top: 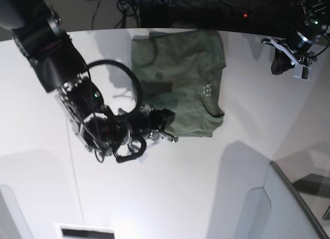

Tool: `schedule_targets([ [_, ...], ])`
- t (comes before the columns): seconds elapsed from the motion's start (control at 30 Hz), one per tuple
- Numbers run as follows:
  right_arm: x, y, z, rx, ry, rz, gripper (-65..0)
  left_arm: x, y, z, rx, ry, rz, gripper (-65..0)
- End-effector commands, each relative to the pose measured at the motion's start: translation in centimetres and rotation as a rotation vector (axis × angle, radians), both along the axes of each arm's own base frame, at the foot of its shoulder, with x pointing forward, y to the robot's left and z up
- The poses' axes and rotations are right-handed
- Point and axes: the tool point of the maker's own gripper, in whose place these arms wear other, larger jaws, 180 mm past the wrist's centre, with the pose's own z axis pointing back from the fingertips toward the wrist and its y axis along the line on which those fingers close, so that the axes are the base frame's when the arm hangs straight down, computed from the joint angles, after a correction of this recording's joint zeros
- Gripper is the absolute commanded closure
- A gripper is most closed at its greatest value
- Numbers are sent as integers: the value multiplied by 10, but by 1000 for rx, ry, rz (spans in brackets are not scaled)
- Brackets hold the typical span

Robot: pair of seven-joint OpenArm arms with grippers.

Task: Layout the t-shirt on the table in an organized manner, then fold the t-shirt properly
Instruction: 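Release the folded shirt and withdraw the right gripper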

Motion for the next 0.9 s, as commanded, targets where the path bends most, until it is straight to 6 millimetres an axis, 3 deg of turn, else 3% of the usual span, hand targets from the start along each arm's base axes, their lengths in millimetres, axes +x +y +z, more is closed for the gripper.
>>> schedule_targets([
  [0.0,13,16,17,52,-18,22,0,7,3,12,1,-44,-6,0],
  [0.17,45,11,11,67,-143,39,0,7,3,12,2,-44,-6,0],
  [0.4,41,-54,-45,-59,-86,-86,0,-1,30,13,20,-46,78,0],
  [0.57,44,-83,-53,-107,-97,-123,0,-5,34,9,19,-30,85,0],
  [0.63,44,-83,-52,-106,-97,-120,0,-5,33,9,18,-30,83,0],
  [0.73,50,-71,-35,-68,-157,-102,0,-2,32,9,16,-34,80,0],
  [0.87,52,-58,7,-4,-316,-57,0,-1,30,11,9,-43,80,0],
])
